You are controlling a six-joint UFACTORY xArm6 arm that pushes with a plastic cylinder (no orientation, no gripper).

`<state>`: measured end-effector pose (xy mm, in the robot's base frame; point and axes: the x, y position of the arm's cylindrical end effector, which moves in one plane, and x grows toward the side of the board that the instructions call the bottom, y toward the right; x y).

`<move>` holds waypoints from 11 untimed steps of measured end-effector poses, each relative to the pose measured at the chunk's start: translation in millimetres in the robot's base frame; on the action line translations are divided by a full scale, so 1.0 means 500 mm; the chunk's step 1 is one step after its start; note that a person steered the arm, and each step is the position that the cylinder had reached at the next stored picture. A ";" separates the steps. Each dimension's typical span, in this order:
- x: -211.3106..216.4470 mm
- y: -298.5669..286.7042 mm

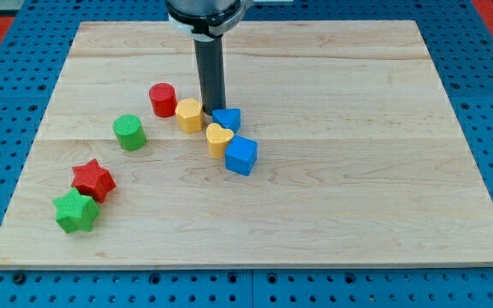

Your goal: Move the blue blocks slightly downwards

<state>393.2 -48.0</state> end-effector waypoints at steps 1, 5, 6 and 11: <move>0.021 0.085; -0.001 0.241; -0.026 0.092; 0.115 0.112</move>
